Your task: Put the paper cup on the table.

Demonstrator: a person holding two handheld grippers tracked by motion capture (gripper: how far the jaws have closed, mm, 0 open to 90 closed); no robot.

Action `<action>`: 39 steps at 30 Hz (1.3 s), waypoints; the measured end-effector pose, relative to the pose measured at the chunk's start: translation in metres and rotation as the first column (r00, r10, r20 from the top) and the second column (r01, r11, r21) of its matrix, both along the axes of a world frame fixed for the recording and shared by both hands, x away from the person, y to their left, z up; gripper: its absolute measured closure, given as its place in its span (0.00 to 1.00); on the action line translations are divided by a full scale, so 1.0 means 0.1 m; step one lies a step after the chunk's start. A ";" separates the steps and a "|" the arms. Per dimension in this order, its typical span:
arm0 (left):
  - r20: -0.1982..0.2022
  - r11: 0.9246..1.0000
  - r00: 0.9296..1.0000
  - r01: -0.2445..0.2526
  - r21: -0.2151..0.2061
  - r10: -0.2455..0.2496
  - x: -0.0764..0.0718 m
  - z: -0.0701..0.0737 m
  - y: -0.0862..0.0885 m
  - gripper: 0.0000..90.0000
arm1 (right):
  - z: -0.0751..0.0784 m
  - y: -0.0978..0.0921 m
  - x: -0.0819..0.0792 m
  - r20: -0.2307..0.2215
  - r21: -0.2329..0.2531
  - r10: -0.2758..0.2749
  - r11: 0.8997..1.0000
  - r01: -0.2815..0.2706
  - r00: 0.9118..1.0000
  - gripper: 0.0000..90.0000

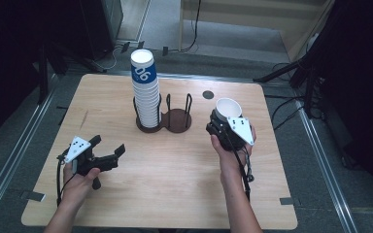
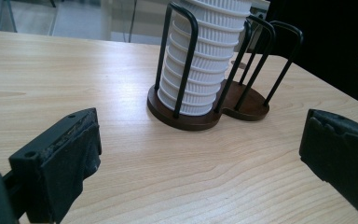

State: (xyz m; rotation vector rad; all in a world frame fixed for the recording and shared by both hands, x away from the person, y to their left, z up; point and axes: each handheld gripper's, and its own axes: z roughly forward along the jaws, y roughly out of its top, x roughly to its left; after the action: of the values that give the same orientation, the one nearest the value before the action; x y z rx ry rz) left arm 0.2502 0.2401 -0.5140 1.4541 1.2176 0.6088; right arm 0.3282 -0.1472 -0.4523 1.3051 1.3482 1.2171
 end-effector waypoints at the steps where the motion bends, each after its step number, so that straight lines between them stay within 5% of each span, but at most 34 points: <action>1: 0.000 1.000 1.000 0.000 0.000 0.000 0.00 0.00 0.00 0.00 | -0.01 -0.01 0.01 0.005 -0.007 -0.003 1.000 0.003 1.000 0.24; 16: -0.003 1.000 1.000 -0.002 -0.003 0.002 0.01 -0.01 0.01 0.00 | -0.20 -0.13 0.26 0.023 -0.034 -0.036 0.999 0.037 0.999 0.24; 20: -0.004 1.000 1.000 -0.001 -0.001 0.001 0.01 -0.02 0.01 0.00 | -0.25 -0.16 0.33 0.009 -0.002 -0.042 0.999 0.042 0.999 0.24; 39: -0.005 1.000 1.000 -0.003 -0.008 0.003 0.01 -0.02 0.01 0.00 | -0.55 -0.23 0.60 -0.010 0.001 -0.072 0.997 0.072 0.997 0.24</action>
State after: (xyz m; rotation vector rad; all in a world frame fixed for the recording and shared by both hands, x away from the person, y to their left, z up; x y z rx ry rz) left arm 0.2510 0.2412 -0.5164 1.4487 1.2252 0.6020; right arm 0.3878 -0.1700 -0.5072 1.3509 1.2963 1.1637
